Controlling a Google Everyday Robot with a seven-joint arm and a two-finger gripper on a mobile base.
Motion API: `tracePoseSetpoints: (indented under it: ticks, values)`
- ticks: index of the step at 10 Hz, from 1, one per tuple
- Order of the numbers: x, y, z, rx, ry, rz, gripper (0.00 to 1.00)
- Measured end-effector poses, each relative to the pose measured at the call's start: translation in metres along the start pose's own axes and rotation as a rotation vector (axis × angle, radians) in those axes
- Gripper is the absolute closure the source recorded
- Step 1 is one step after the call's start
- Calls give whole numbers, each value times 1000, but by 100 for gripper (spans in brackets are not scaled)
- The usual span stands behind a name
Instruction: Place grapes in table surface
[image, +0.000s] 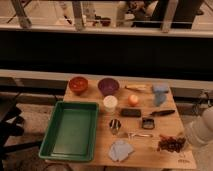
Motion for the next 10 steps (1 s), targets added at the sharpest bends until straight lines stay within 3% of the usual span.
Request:
tracePoseSetpoints:
  ticks: [4, 10]
  values:
    - [7, 0, 25, -36, 26, -1, 100]
    - [0, 19, 31, -84, 45, -27, 100]
